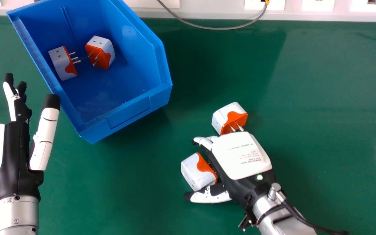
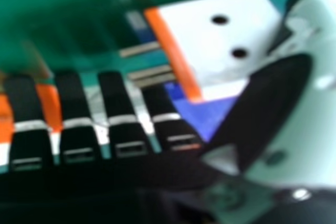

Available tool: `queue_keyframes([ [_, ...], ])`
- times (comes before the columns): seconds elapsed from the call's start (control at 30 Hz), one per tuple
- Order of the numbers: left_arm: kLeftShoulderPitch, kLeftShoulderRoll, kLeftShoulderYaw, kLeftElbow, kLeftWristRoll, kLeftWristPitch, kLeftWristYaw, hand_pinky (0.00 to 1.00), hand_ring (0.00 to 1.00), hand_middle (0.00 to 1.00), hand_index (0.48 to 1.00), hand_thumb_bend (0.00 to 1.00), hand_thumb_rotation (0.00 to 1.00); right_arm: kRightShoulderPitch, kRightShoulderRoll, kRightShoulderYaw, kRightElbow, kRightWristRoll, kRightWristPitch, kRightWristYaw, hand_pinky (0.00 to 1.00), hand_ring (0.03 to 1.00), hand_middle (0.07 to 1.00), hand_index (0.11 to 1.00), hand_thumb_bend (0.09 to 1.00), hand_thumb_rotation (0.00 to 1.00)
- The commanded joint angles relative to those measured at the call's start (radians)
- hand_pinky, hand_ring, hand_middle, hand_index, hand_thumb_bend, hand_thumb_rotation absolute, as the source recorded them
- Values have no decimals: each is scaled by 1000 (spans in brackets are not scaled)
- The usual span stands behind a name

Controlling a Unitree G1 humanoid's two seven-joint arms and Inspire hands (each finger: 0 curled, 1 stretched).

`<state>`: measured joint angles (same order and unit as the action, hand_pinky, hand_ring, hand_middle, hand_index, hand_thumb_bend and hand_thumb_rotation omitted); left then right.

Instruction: Pick all objects and put in blue box

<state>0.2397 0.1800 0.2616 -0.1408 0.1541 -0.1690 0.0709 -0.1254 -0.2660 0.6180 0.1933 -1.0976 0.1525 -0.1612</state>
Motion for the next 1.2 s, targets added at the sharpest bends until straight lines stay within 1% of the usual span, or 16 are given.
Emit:
queue_keyframes([
  [0.0,-1,11,8,-23,-8,-7,2,961,1000,1000,1000,682,1000,20,3,9,25,27,-10,19,348,436,446,520,530,17],
  [0.13,-2,10,9,-24,-6,-6,1,961,1000,1000,1000,681,1000,14,9,5,38,44,-15,9,336,412,427,525,517,3],
  [0.33,-5,7,5,-27,-1,-2,4,957,1000,1000,1000,679,1000,5,13,1,43,64,-14,20,326,399,451,526,511,0],
  [0.47,-6,8,6,-24,-3,-3,2,956,1000,1000,1000,679,1000,8,11,-2,33,74,-17,26,316,395,451,524,510,0],
  [0.57,-8,9,5,-19,-3,-5,2,955,1000,1000,1000,675,1000,12,8,-8,22,89,-20,32,334,407,456,535,499,0],
  [0.67,-8,8,5,-22,-4,-3,2,954,1000,1000,1000,672,1000,24,3,-17,-5,110,-23,44,340,417,461,546,493,0],
  [0.83,-8,10,6,-17,-7,-6,0,954,1000,1000,1000,671,1000,58,-7,-34,-98,142,-14,88,337,419,466,556,489,0],
  [0.93,-8,9,6,-16,-8,-7,-1,954,1000,1000,1000,672,1000,89,-15,-52,-197,164,-8,128,335,418,467,554,489,0],
  [1.17,-10,6,3,-17,-6,-3,0,955,1000,1000,1000,673,1000,149,-29,-93,-404,185,-9,211,337,421,466,539,491,0],
])
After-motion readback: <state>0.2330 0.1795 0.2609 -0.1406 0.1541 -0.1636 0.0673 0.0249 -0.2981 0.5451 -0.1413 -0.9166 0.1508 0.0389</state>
